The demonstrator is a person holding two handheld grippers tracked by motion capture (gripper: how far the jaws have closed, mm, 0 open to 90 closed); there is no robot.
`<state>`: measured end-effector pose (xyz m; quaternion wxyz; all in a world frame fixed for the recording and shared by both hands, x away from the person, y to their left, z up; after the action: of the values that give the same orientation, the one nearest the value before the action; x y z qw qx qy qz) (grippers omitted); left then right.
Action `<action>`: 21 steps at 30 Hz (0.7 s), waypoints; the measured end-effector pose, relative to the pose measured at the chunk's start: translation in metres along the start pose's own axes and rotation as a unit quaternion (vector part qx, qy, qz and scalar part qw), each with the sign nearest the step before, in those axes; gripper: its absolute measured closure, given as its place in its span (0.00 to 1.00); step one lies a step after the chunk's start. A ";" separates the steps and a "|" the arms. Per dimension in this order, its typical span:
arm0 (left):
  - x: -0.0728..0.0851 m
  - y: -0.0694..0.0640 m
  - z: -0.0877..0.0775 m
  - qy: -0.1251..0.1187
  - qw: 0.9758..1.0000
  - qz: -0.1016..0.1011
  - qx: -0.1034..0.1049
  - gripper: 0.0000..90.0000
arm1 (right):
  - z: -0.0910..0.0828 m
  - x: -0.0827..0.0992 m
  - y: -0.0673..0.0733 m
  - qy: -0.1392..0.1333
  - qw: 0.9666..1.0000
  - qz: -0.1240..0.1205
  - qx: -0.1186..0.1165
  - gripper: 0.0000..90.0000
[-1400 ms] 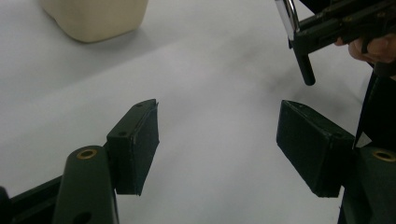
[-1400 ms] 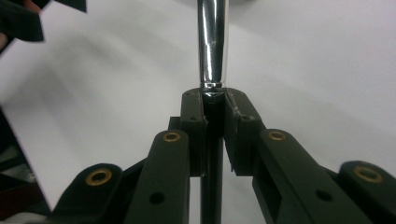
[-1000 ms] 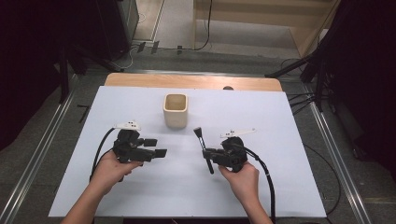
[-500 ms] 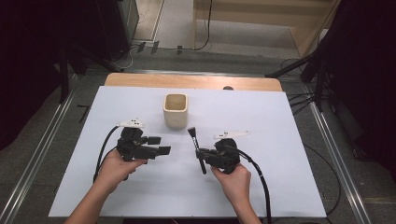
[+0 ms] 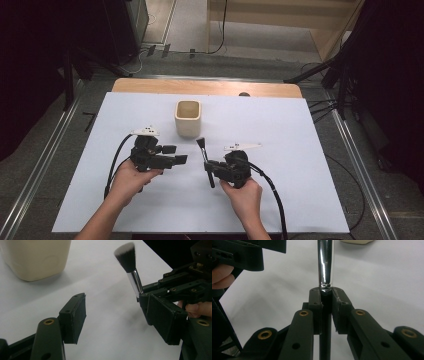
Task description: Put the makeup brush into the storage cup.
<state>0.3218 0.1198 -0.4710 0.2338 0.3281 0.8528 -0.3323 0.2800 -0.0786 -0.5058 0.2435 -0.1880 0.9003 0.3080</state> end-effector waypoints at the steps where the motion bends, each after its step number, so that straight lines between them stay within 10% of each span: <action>1: 0.000 0.000 0.001 0.001 1.000 0.001 -0.003 0.36 | 0.001 0.000 0.001 -0.001 1.000 0.002 0.004 0.89; 21: -0.005 -0.002 0.012 0.001 1.000 -0.011 -0.002 0.37 | 0.011 -0.001 0.008 -0.011 1.000 0.014 -0.003 0.90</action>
<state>0.3259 0.1080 -0.4748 0.2305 0.3187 0.8571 -0.3328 0.2808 -0.0659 -0.5088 0.2483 -0.1723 0.8991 0.3165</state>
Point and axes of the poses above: each handheld gripper's, and its own axes: z roughly forward along the jaws, x roughly out of its underside, y roughly to its left, the point moved 5 cm from there along z, roughly forward along the jaws, and after that the axes turned 7 degrees about y, right-handed, at the moved point
